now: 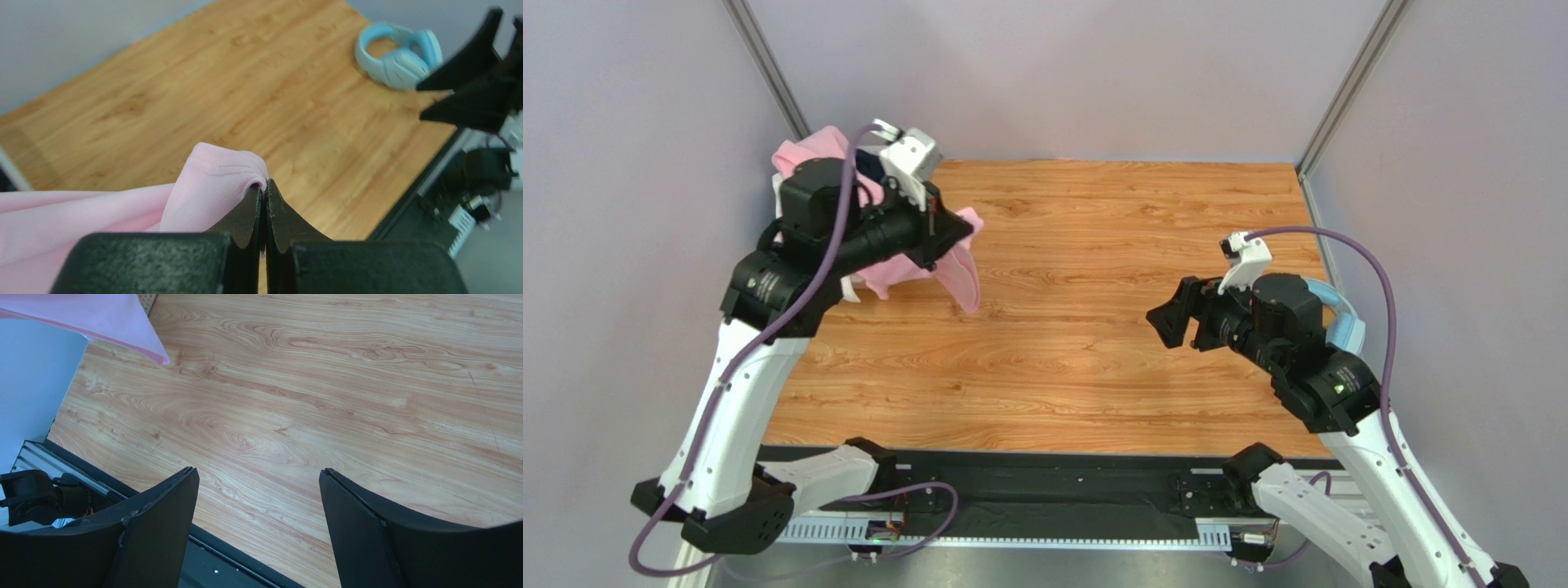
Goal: Fold and stack the t-shirts
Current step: Move the tshirt to the center of the board, then flatten out the tshirt
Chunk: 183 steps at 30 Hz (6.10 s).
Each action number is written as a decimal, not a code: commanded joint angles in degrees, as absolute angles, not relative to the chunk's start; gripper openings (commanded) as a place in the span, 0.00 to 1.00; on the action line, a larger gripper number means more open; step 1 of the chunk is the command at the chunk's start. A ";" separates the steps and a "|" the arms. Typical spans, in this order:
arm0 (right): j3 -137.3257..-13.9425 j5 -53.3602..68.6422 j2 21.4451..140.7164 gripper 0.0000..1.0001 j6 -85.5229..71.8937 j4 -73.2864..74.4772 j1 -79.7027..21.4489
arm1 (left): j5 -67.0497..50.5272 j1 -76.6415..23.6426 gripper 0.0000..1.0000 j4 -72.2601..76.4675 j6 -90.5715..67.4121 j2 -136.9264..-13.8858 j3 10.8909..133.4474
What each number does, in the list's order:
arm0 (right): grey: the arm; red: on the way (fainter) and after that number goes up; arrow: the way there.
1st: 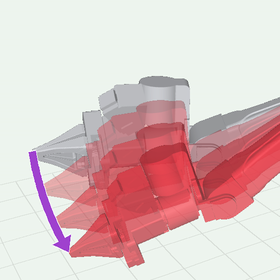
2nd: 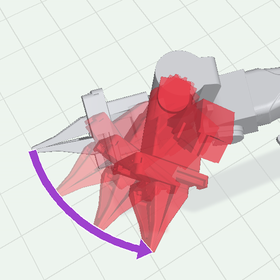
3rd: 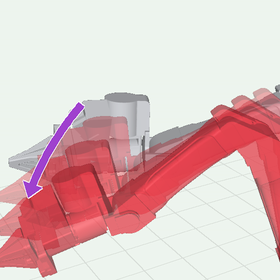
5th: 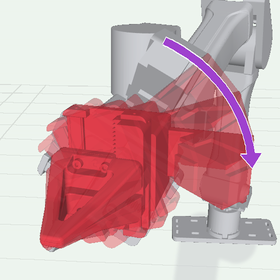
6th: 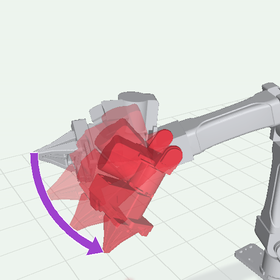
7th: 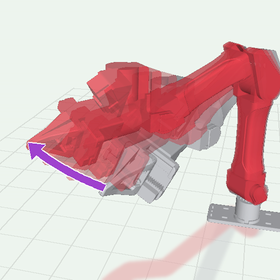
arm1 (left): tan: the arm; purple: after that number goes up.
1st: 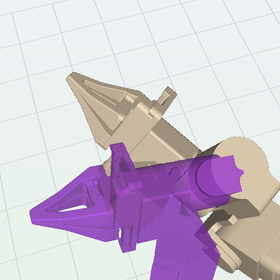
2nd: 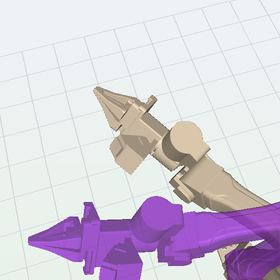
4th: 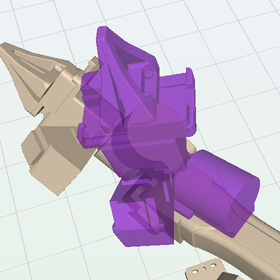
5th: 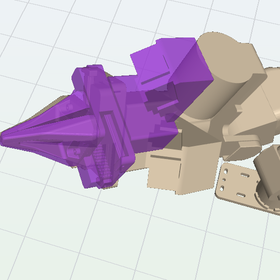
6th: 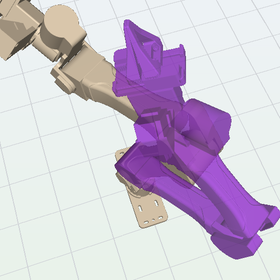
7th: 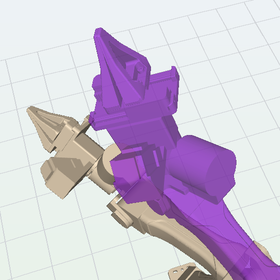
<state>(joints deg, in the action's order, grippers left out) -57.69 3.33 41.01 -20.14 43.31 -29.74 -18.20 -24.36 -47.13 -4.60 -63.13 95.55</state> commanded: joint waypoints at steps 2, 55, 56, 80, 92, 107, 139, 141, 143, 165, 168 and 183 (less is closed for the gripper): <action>-59.85 3.69 41.22 0.77 -21.36 42.63 -30.59 | -27.51 -34.17 0.00 -53.42 4.55 -65.56 99.22; -93.66 25.92 114.24 0.59 -15.65 32.95 -48.43 | -21.53 1.84 0.77 -42.54 -3.78 -50.27 57.92; -95.69 27.23 115.65 0.59 -15.38 33.48 -48.43 | -21.79 1.93 0.77 -42.45 -3.95 -49.93 57.83; -116.37 31.99 139.65 0.61 -18.89 35.16 -38.77 | -25.93 4.04 0.77 -47.90 -3.78 -46.85 66.53; -104.35 10.14 131.67 0.51 -24.17 40.50 -26.29 | -28.47 4.48 0.77 -50.27 -3.60 -48.77 74.70; -78.57 -15.12 105.39 0.53 -27.08 44.12 -20.66 | -41.41 0.03 0.75 -52.46 -0.20 -61.43 81.20; -95.20 6.35 116.47 0.53 -14.94 42.54 -25.05 | -27.34 -47.08 0.63 -46.67 4.92 -73.02 68.80; -94.14 0.11 112.51 0.55 -14.50 43.32 -24.96 | -25.59 -49.91 0.62 -45.01 5.27 -76.37 70.57; -92.38 -3.85 108.83 0.56 -14.76 43.59 -24.44 | -24.70 -53.25 0.62 -42.98 5.36 -80.13 73.29; -81.92 10.11 114.70 0.47 -20.30 41.84 -17.49 | -24.43 -59.77 0.59 -35.41 1.58 -100.27 71.36; -81.56 9.76 114.79 0.46 -20.48 41.92 -16.88 | -25.31 -59.77 0.58 -38.65 2.63 -105.00 73.29; -79.54 7.03 117.24 0.42 -21.18 42.54 -13.01 | -21.36 -57.14 0.48 -47.98 12.92 -103.20 68.73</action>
